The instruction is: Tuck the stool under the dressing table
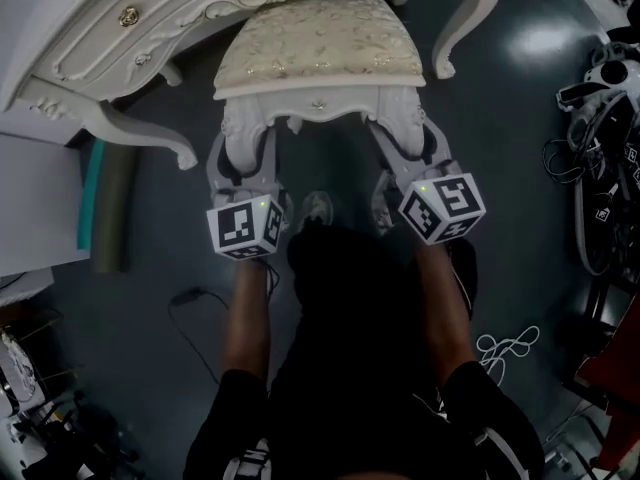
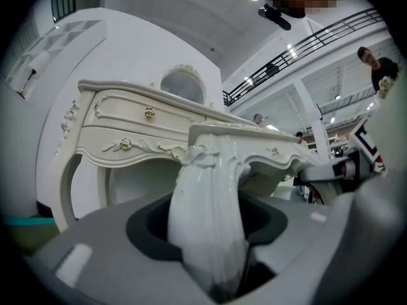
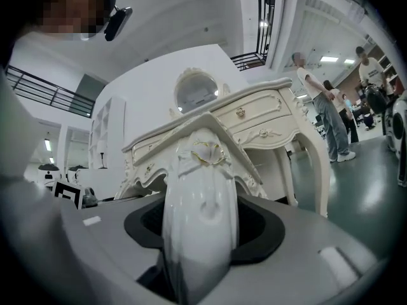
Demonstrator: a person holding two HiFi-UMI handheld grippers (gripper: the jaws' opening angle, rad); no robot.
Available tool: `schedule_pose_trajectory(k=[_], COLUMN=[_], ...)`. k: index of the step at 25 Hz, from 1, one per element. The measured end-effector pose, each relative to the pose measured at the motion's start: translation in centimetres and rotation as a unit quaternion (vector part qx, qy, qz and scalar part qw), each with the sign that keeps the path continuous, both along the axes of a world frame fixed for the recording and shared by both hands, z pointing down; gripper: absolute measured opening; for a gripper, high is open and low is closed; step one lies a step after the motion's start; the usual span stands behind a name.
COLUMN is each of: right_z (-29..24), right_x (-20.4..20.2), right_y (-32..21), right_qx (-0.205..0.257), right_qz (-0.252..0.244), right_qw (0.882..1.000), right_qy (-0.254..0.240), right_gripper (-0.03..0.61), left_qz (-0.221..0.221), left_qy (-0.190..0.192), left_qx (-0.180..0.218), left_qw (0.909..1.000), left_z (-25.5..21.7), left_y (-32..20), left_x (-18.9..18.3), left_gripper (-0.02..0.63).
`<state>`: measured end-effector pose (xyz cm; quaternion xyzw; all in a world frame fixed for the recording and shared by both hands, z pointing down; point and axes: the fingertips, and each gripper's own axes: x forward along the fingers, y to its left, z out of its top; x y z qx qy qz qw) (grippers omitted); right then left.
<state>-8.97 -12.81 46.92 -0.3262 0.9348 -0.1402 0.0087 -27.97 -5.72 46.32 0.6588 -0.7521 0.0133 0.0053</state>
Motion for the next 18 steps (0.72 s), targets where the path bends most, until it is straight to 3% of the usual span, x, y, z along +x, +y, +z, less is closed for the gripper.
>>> schedule_pose_trajectory(k=[18], right_z=[3.7], right_x=[-6.3], right_y=[-3.4], right_qx=[0.010], right_qz=[-0.022], right_qw=[1.000], right_qy=[0.007], right_gripper=[0.244], left_qz=[-0.028], left_qy=[0.007], left_qx=[0.010], left_qw=[0.9995], left_z=[4.1], left_y=[-2.3], left_x=[-5.9], left_gripper=[0.245])
